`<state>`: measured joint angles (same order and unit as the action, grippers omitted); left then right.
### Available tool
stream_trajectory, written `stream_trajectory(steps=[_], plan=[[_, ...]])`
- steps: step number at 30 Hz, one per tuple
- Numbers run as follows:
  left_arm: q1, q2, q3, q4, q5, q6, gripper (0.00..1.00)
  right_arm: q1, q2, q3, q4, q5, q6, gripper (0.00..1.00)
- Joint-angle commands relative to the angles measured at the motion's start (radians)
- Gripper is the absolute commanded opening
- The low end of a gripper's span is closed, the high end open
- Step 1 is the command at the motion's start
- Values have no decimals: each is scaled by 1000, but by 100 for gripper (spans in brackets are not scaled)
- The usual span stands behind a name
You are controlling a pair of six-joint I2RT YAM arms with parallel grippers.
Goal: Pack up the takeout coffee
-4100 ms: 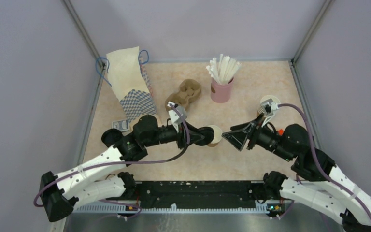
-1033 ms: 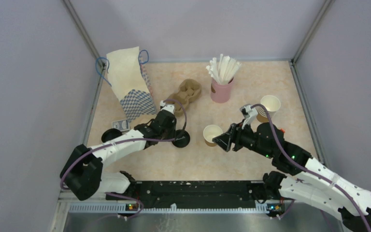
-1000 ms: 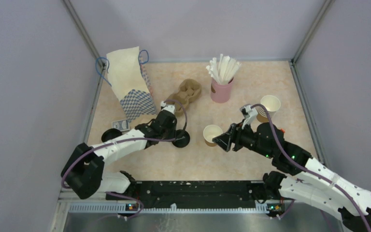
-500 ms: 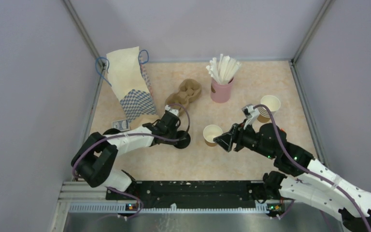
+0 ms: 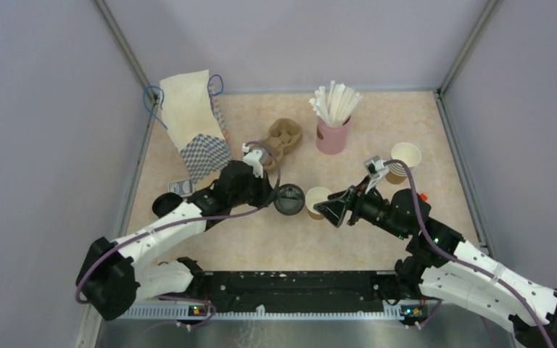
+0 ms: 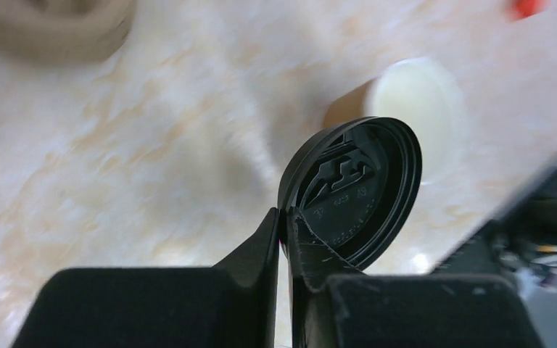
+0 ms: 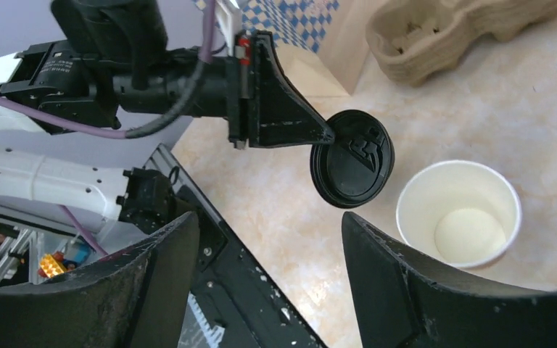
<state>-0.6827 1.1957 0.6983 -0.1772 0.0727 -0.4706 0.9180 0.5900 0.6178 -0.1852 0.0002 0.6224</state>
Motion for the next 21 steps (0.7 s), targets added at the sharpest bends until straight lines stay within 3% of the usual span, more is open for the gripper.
stream_trajectory(steps=[1, 4, 9, 11, 17, 21], plan=[[18, -149, -34, 252, 228, -85, 12, -7, -59, -49, 312, -66, -79, 74], [31, -206, -42, 358, 335, -194, 13, -6, -130, -75, 442, -77, -190, 79], [36, -207, 8, 444, 489, -374, 15, -6, -231, -202, 869, -167, -387, 84], [37, -185, 14, 528, 579, -450, 16, -7, -244, -237, 960, -225, -468, 86], [37, -74, 7, 944, 846, -698, 17, -7, -263, -225, 930, -578, -730, 85], [37, -13, 11, 1090, 911, -791, 17, -6, -271, -239, 870, -555, -848, 83]])
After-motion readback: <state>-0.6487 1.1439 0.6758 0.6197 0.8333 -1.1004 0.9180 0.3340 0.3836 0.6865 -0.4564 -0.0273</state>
